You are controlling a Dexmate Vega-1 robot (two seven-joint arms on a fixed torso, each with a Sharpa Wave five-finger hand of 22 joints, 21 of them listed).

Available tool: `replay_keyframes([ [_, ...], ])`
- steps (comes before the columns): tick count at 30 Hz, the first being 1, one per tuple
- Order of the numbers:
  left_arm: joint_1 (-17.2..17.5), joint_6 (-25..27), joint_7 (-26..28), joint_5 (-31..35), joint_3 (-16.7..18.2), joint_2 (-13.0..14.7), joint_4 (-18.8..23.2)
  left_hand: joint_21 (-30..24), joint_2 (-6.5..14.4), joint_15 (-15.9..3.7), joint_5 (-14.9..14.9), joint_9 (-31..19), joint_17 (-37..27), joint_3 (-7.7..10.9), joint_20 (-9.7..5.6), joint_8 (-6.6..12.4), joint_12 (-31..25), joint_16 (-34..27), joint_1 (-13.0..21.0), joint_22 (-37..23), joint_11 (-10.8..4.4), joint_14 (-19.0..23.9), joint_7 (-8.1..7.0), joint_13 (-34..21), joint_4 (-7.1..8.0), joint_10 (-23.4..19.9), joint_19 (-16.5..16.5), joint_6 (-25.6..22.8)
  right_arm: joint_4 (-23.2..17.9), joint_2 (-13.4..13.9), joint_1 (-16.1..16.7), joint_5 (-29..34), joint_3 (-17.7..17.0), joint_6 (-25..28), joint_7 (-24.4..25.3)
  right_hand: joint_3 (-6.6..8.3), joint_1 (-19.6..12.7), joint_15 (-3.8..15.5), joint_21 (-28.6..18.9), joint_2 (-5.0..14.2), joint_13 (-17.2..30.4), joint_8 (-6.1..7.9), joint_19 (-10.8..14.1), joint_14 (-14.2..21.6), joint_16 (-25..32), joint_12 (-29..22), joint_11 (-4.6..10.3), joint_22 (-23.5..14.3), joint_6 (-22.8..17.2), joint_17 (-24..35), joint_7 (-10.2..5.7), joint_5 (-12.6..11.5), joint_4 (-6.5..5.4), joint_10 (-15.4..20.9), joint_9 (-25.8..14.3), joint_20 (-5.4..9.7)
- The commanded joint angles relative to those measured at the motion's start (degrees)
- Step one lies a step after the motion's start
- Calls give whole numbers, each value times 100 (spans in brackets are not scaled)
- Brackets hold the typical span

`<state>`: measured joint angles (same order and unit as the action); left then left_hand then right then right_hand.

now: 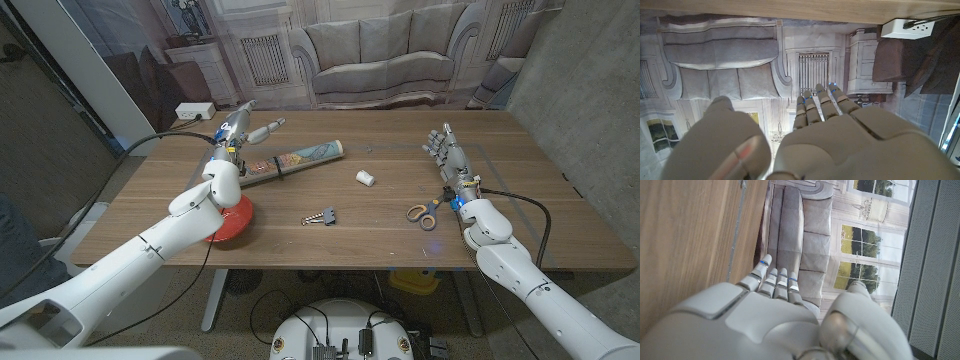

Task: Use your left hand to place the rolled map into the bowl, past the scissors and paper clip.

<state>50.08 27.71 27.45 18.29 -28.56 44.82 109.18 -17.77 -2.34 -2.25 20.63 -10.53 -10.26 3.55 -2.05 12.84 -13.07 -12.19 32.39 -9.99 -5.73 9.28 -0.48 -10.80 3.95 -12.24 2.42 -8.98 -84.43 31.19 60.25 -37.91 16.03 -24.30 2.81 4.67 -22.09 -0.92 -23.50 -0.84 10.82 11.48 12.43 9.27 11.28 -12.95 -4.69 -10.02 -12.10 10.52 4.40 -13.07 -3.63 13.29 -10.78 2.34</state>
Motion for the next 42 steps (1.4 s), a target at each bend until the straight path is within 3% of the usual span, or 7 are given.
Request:
replay_keyframes([
  [1, -75, 197, -146, 208, -99, 32, 52, 31, -13, -194, 46, -16, -31, -14, -301, 7, -7, 15, 63, -34, 5, 80, 1, -12, -20, -77, 62, -84, -25, 3, -1, -36, -6, 60, 2, -7, -13, -8, 16, 47, 20, 19, 60, 46, -9, -17, -22, -6, -45, 14, -22, 12, 12, 42, -33, 104],
  [30, -411, 1046, -611, 594, -514, -49, 150, 93, -150, -175, 104, -16, -31, -123, -270, -43, 48, 60, 91, -32, 26, 68, -2, -13, -55, -74, 101, -88, 129, -24, -43, -86, -24, -14, -97, -21, -12, -18, 83, 65, 21, 16, 68, 48, -17, -12, -33, -8, -60, 13, -24, 19, 18, 49, -34, 80],
  [42, -605, 1282, -858, 758, -732, -34, 123, 147, -339, -177, 124, -16, -24, -210, -212, -69, 88, 97, 202, -26, 8, 19, -33, -14, -155, -29, 99, -68, 252, -65, -135, -114, -2, -26, -169, -27, -12, -23, 108, 69, 21, 15, 71, 49, -19, -19, -41, -9, -67, 13, -22, 22, 21, 73, -34, 72],
])
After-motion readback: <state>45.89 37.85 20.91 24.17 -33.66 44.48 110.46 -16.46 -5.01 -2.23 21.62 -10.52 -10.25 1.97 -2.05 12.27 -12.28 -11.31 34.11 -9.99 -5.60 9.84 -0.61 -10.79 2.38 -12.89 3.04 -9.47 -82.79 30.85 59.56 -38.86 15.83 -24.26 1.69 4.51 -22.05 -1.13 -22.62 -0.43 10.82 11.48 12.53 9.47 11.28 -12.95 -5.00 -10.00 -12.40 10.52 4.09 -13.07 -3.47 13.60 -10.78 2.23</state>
